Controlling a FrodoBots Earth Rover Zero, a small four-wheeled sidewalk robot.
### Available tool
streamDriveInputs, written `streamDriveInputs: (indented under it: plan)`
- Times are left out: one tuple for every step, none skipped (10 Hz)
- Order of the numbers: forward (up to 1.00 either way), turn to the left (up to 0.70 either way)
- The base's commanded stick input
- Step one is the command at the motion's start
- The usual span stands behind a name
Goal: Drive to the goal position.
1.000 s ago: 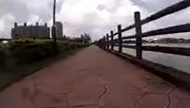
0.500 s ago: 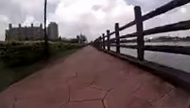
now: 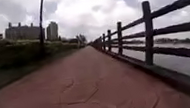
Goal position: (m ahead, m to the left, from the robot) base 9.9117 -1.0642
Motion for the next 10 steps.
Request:
streamDriveInputs:
  plan:
    - [0.85,0.11]
    - [0.85,0.11]
    - [0.85,0.11]
    - [0.85,0.11]
    - [0.85,0.11]
    - [0.85,0.11]
    - [0.85,0.11]
    - [0.85,0.11]
    - [0.85,0.11]
    - [0.85,0.11]
